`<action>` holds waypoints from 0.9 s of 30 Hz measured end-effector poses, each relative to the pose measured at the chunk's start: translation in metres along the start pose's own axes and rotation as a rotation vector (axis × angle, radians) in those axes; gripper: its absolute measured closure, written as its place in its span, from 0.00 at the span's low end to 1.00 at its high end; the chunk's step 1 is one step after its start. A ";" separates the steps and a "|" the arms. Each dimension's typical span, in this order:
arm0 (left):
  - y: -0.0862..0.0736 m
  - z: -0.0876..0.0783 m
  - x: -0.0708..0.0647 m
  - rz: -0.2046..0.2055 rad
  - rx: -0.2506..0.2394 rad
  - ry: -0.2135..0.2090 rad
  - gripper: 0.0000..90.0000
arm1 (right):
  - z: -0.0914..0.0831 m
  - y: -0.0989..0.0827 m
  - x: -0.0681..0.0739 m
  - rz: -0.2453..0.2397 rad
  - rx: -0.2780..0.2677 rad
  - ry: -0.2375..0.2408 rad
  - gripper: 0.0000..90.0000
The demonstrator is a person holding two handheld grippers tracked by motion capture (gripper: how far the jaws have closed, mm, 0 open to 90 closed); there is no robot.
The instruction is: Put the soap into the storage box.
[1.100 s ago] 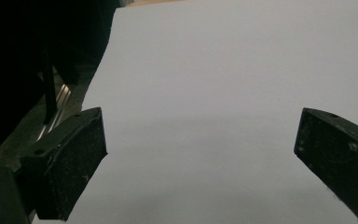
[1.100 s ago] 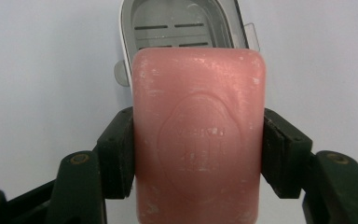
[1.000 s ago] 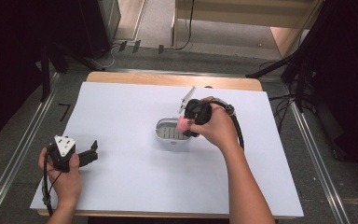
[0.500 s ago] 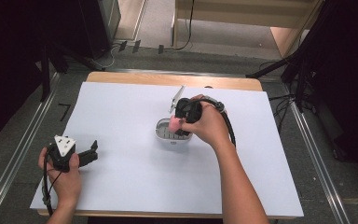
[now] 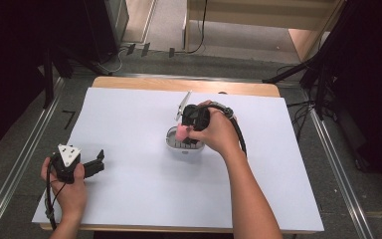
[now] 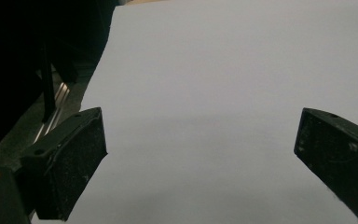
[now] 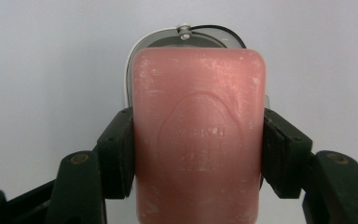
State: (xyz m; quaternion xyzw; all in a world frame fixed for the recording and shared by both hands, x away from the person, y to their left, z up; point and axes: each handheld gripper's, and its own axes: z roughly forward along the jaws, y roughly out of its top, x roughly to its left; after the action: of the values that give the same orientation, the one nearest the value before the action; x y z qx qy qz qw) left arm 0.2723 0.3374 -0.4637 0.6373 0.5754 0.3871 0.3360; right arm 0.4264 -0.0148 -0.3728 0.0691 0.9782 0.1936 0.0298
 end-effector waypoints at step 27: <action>0.000 0.000 0.001 -0.008 0.000 0.000 0.03 | 0.017 0.002 -0.005 -0.013 0.031 0.020 0.43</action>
State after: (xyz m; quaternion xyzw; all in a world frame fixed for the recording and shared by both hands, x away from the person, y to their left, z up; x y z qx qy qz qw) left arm 0.2724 0.3380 -0.4637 0.6352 0.5778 0.3856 0.3376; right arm 0.4334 -0.0071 -0.3877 0.0614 0.9817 0.1790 0.0203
